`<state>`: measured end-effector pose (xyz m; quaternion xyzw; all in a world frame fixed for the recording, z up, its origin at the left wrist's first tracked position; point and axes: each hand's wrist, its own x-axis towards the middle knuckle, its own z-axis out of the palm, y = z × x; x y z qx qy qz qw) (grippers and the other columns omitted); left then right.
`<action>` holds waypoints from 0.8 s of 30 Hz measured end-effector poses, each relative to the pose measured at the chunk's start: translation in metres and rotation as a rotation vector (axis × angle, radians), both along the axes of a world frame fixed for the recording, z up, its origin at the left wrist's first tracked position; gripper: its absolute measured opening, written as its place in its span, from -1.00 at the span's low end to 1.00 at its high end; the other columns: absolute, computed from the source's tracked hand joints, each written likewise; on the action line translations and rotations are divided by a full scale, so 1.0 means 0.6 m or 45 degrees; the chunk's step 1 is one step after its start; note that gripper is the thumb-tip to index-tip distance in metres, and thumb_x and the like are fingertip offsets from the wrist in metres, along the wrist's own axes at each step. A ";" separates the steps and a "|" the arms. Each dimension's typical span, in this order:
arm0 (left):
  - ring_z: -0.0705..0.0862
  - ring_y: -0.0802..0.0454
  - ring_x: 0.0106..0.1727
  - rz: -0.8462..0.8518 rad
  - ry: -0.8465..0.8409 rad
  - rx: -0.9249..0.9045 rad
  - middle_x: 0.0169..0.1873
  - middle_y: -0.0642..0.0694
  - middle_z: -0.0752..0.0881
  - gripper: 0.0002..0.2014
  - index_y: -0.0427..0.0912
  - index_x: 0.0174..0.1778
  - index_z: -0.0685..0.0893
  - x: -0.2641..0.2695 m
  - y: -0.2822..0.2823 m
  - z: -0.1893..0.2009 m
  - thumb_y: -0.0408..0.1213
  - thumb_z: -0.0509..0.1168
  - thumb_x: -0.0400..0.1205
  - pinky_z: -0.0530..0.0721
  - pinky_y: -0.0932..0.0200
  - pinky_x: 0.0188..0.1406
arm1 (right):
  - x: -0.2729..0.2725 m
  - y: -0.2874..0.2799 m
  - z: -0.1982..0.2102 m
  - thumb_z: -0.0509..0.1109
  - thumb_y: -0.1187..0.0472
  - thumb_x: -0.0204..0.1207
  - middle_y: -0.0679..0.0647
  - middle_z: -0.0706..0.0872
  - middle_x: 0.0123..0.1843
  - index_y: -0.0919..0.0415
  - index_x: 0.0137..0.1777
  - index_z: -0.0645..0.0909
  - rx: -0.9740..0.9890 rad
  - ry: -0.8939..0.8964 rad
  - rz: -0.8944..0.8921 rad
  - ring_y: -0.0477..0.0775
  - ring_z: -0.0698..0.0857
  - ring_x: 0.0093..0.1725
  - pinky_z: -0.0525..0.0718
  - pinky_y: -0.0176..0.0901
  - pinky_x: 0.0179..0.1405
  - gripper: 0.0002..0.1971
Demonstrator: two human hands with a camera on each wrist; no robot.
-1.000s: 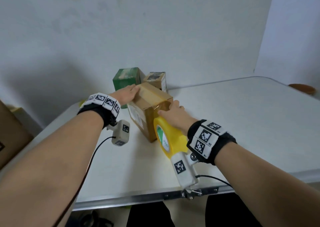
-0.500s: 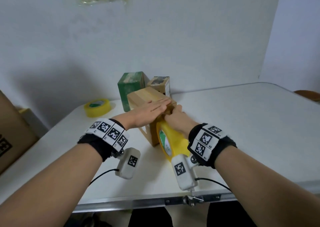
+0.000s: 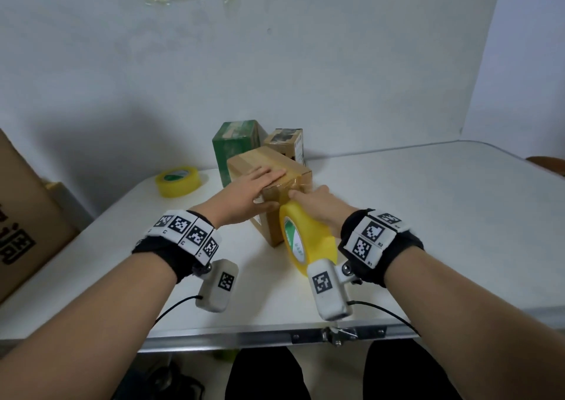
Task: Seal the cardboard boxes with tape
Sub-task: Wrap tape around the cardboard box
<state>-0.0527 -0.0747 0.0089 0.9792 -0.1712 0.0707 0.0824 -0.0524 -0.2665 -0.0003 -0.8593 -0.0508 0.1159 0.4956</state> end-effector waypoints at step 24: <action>0.75 -0.13 0.12 0.367 0.324 -0.621 0.28 -0.14 0.63 -0.41 0.17 0.64 0.23 0.013 0.097 0.170 0.09 0.21 0.68 0.66 -0.09 0.31 | -0.004 0.000 0.231 0.37 0.26 0.64 0.40 0.68 0.33 0.54 0.39 0.55 0.826 -0.146 0.454 0.32 0.71 0.26 0.67 0.09 0.26 -0.58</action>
